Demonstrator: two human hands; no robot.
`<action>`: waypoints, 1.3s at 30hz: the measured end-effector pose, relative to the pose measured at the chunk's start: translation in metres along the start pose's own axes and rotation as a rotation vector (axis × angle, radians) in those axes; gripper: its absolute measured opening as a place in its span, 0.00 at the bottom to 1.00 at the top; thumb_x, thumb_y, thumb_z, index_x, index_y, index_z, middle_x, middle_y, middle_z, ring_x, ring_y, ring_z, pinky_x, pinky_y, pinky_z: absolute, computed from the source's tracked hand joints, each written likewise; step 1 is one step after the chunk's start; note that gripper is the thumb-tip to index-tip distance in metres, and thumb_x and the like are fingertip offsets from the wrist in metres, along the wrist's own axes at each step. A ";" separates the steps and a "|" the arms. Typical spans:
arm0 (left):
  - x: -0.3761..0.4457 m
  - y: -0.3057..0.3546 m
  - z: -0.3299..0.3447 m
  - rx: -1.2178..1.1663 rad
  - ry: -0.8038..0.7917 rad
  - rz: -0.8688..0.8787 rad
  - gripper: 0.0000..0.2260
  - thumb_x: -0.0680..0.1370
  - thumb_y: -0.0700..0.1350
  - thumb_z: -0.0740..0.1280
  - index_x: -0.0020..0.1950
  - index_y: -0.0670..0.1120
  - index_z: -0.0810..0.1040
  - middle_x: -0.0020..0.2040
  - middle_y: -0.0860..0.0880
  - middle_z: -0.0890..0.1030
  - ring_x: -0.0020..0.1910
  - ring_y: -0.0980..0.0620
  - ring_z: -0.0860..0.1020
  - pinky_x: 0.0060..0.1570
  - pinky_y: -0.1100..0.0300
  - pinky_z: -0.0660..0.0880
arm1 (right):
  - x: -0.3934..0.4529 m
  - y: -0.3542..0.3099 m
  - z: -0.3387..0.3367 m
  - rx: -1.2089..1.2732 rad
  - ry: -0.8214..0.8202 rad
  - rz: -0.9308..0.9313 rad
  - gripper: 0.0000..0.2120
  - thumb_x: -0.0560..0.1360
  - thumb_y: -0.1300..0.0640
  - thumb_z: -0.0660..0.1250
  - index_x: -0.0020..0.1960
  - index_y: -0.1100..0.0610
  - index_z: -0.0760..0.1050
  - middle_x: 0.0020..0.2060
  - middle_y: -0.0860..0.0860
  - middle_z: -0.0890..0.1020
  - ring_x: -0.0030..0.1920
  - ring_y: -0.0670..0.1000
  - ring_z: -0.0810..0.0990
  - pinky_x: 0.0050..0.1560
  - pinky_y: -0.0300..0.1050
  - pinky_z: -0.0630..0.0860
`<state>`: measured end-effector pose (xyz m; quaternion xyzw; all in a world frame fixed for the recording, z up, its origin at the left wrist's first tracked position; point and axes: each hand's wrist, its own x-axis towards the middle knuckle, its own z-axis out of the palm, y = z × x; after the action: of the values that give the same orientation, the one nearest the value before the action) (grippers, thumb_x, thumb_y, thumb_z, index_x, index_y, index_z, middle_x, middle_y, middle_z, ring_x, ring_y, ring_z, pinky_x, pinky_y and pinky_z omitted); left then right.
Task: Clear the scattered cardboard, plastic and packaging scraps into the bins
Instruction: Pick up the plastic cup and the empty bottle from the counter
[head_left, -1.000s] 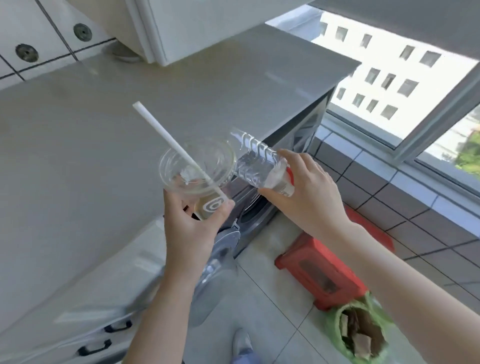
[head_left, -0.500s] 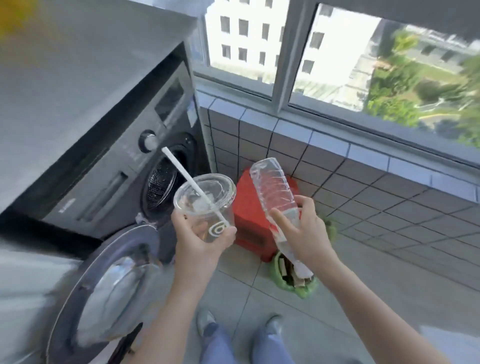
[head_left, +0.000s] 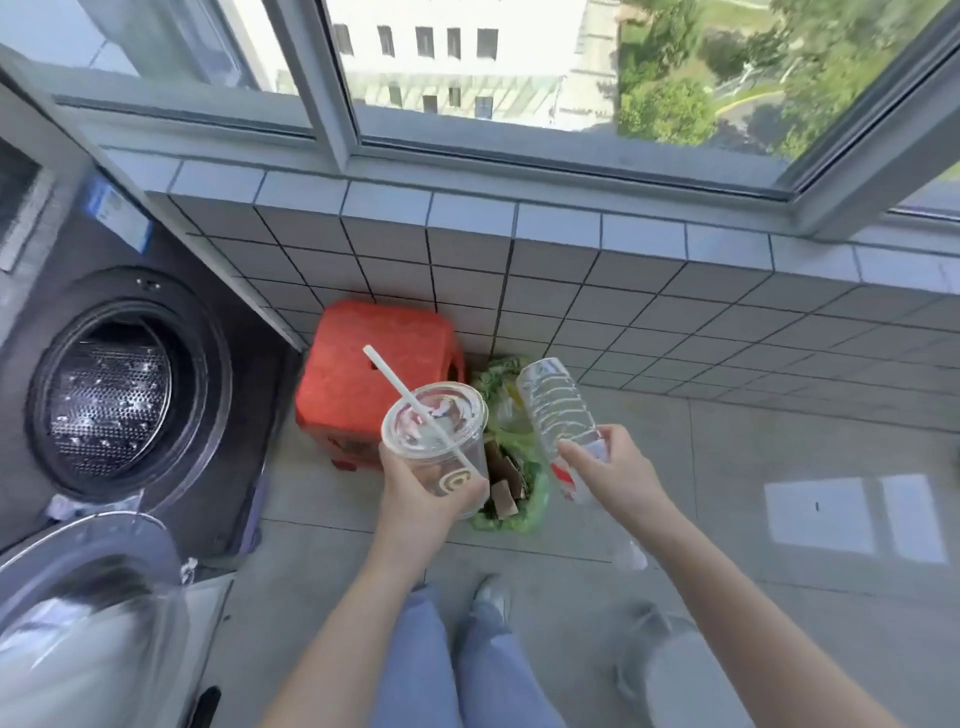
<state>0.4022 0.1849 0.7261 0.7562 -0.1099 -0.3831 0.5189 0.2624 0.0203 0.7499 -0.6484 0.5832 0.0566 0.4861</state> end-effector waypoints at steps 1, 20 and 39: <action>0.007 -0.005 0.008 0.013 -0.014 -0.019 0.38 0.61 0.41 0.80 0.64 0.54 0.65 0.56 0.53 0.81 0.53 0.57 0.81 0.53 0.58 0.77 | 0.009 0.010 -0.002 0.006 -0.001 0.036 0.29 0.73 0.42 0.66 0.68 0.55 0.64 0.58 0.49 0.74 0.55 0.50 0.72 0.54 0.46 0.69; 0.300 -0.187 0.148 0.343 -0.158 -0.187 0.51 0.66 0.44 0.79 0.76 0.54 0.46 0.52 0.54 0.77 0.55 0.50 0.77 0.60 0.54 0.71 | 0.289 0.128 0.078 0.022 -0.111 0.278 0.27 0.68 0.44 0.67 0.63 0.57 0.70 0.56 0.54 0.77 0.56 0.56 0.77 0.52 0.47 0.72; 0.473 -0.316 0.225 0.718 -0.180 0.228 0.31 0.76 0.44 0.69 0.74 0.44 0.57 0.67 0.40 0.68 0.62 0.43 0.70 0.55 0.60 0.65 | 0.522 0.167 0.168 -0.267 -0.106 0.190 0.32 0.73 0.40 0.64 0.69 0.59 0.65 0.61 0.59 0.72 0.67 0.57 0.67 0.51 0.46 0.67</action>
<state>0.4960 -0.1013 0.1935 0.8361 -0.3652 -0.3249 0.2488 0.3734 -0.2033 0.2336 -0.6453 0.6025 0.2134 0.4184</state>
